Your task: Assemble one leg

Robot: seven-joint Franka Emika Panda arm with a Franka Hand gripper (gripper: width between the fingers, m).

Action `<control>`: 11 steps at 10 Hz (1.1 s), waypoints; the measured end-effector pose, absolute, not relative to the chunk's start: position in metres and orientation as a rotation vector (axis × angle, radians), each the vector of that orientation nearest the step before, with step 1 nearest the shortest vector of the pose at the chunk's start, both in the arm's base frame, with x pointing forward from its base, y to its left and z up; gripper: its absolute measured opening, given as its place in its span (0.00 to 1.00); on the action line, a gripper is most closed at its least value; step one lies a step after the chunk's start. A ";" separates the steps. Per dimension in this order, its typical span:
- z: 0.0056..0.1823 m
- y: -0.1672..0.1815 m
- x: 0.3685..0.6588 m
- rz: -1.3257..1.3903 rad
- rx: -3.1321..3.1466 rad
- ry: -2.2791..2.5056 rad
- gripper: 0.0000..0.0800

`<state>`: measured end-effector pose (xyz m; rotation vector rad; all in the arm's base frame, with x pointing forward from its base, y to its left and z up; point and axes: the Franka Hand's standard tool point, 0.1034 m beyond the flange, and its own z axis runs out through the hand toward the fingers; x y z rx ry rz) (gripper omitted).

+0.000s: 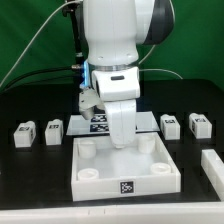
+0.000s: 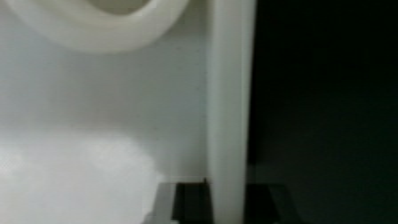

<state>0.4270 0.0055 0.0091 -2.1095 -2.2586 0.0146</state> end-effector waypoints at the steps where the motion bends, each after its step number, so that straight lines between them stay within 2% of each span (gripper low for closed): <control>1: 0.009 0.006 0.427 0.015 -2.110 -2.259 0.07; 4: 0.010 0.008 0.430 0.012 -2.116 -2.254 0.08; 7: 0.010 0.039 0.463 -0.042 -2.169 -2.213 0.08; 11: 0.009 0.060 0.478 -0.076 -2.153 -2.227 0.08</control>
Offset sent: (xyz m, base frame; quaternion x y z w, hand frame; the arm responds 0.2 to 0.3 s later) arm 0.0000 0.0000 0.0000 0.0000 0.0000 0.0000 1.0000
